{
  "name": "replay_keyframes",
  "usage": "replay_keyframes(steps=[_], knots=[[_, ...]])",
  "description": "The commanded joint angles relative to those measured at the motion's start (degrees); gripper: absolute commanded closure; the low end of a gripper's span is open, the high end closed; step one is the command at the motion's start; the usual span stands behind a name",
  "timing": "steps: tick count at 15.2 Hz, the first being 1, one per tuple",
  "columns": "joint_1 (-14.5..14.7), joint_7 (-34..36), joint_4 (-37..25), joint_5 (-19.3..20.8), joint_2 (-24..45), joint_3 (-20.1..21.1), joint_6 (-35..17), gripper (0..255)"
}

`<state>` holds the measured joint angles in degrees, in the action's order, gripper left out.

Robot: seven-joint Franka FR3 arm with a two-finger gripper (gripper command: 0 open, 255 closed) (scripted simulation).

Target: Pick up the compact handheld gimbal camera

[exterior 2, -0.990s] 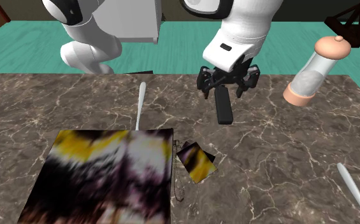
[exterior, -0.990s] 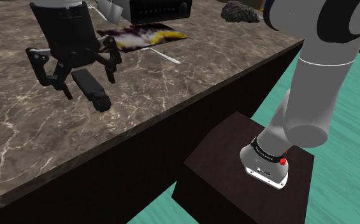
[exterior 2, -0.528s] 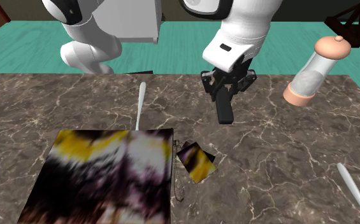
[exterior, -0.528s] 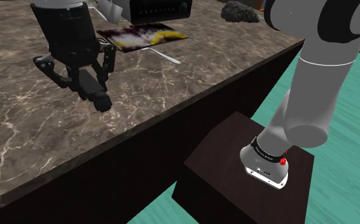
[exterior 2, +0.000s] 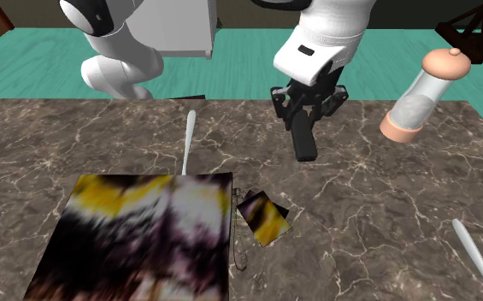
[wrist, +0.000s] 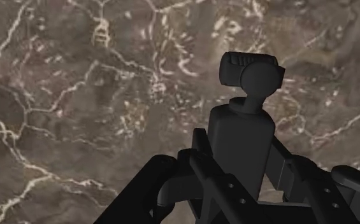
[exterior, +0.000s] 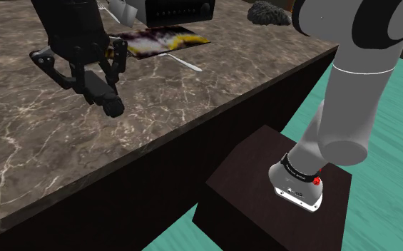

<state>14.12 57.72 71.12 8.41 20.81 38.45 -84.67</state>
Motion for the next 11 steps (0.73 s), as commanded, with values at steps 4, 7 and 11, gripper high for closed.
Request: replay_keyframes(steps=[4, 7, 11], knots=[[1.9, 0.6, -6.9, 1.2, 1.9, 0.0, 5.1, 255], [3.5, 0.9, -11.9, 2.2, 3.6, -0.1, 8.5, 255], [5.8, 1.2, -18.3, 3.7, 6.0, -0.4, 12.6, 255]])
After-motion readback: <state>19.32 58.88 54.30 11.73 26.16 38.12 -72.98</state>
